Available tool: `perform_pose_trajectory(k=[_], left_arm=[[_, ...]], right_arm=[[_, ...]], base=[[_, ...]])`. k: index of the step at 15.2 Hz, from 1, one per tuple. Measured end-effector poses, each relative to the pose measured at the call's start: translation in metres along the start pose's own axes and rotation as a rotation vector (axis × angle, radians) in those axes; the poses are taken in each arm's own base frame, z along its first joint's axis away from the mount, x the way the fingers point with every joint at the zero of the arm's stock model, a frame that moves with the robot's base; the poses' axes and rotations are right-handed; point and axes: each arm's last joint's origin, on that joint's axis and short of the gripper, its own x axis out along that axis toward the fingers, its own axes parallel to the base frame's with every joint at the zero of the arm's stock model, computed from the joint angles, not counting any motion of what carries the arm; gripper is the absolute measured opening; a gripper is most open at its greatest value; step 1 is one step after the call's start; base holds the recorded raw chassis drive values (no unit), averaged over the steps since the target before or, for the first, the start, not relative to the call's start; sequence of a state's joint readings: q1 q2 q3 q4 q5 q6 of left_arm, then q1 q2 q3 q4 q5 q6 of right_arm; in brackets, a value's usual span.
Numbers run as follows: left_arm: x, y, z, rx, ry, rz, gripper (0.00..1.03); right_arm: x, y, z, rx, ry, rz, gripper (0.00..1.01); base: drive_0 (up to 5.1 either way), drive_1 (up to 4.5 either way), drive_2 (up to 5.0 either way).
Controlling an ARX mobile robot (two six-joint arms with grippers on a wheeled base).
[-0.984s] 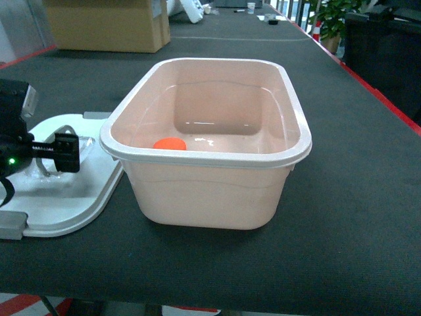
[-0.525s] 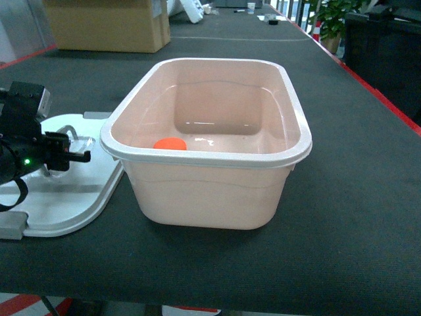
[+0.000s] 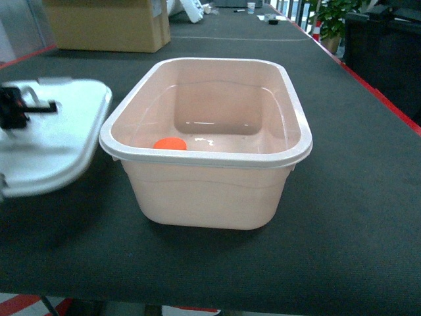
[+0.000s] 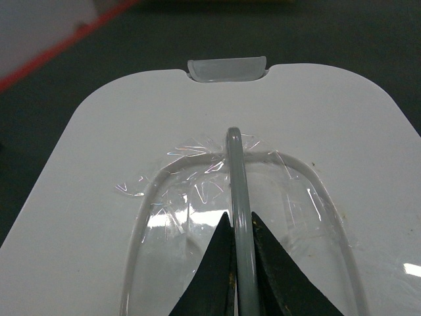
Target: Pick capacitor and pack into box
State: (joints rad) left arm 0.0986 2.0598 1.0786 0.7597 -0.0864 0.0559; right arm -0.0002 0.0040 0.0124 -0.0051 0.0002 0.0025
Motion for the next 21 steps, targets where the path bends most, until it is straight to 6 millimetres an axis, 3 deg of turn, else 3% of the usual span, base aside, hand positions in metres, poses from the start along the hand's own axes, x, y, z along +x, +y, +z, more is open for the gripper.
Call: perform_pose_trajectory(k=[2,3,4,5,13,17,21], left_arm=[[-0.035,0.011,0.076,-0.068,-0.160,0.059,0.02],[-0.051,0.004,0.104,-0.089,-0.220,0.047,0.02],[-0.064,-0.011,0.121,-0.108,-0.249,0.008,0.02],[-0.070,-0.029,0.125,-0.118,-0.252,-0.031,0.02],[-0.081,-0.153,0.107,-0.142,-0.116,-0.203,0.02],[-0.091,-0.211,0.088,-0.105,-0.004,-0.271,0.02],[-0.093,-0.235,0.087,-0.096,0.034,-0.300,0.02]], right_arm=[[0.000,0.000,0.000,0.000,0.001,0.000,0.98],[0.000,0.000,0.000,0.000,0.000,0.000,0.98],[0.000,0.000,0.000,0.000,0.000,0.000,0.98],[0.000,0.000,0.000,0.000,0.000,0.000,0.98],[0.000,0.000,0.000,0.000,0.000,0.000,0.98],[0.000,0.000,0.000,0.000,0.000,0.000,0.98],[0.000,0.000,0.000,0.000,0.000,0.000,0.98]], base=[[0.0,0.00,0.0],[0.0,0.00,0.0],[0.0,0.00,0.0],[0.0,0.00,0.0],[0.0,0.00,0.0],[0.0,0.00,0.0],[0.0,0.00,0.0]])
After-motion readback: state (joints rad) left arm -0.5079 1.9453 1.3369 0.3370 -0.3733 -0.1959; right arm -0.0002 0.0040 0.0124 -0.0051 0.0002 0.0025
